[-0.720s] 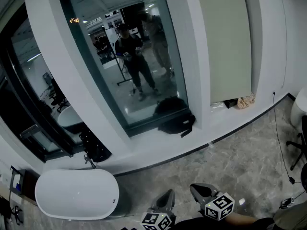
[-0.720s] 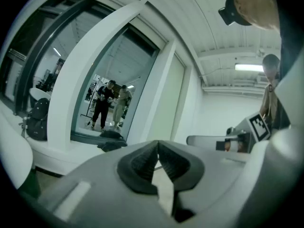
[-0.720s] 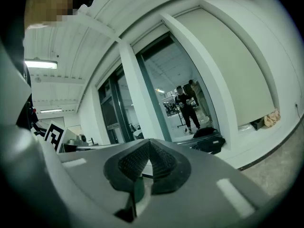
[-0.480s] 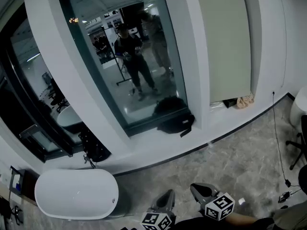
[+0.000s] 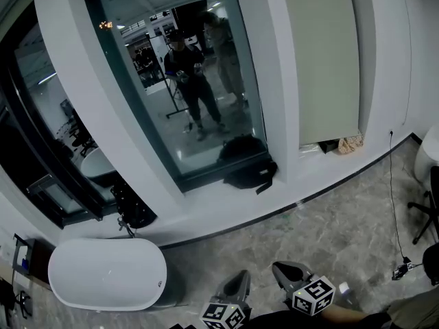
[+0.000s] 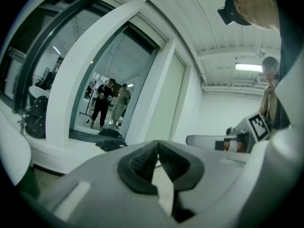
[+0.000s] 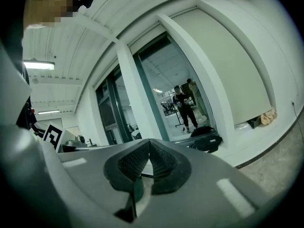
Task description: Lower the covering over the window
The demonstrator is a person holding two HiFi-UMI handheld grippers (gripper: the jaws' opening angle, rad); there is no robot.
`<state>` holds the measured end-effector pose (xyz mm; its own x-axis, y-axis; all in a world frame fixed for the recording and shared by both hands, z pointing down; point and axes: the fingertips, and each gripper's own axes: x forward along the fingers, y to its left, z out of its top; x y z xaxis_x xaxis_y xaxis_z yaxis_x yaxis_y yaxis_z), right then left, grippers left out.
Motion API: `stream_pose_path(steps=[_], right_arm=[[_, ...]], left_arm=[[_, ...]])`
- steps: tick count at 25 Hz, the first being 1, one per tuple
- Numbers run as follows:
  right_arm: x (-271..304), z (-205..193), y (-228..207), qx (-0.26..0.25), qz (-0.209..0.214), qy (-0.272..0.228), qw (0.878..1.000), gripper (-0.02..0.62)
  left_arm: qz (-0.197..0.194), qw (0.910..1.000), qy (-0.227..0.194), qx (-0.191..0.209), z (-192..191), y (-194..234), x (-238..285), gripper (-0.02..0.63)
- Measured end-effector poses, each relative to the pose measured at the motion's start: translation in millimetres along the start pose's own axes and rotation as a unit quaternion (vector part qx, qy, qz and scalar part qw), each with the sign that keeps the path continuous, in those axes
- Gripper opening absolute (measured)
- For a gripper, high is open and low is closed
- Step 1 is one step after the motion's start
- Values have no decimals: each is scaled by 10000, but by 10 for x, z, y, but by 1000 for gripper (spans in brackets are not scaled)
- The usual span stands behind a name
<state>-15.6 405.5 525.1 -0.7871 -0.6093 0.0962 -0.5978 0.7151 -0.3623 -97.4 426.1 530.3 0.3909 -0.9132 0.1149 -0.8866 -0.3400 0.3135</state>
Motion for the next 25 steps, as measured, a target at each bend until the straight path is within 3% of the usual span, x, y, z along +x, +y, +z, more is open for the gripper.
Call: stream_pose_path(steps=[13,19,25], right_arm=[[-269,207,-856,241,162,50,9996,6],[-378,334,-1304,278,266,47,9992,8],[-201,415,-1498,370,319,65,9988,8]], left_arm=[[39,9997,227,77,-220,-565,748,6],[-62,9987,366,352,-293,-914,1207,17],[-5,9983,427,398,-241,-789,1476,14]])
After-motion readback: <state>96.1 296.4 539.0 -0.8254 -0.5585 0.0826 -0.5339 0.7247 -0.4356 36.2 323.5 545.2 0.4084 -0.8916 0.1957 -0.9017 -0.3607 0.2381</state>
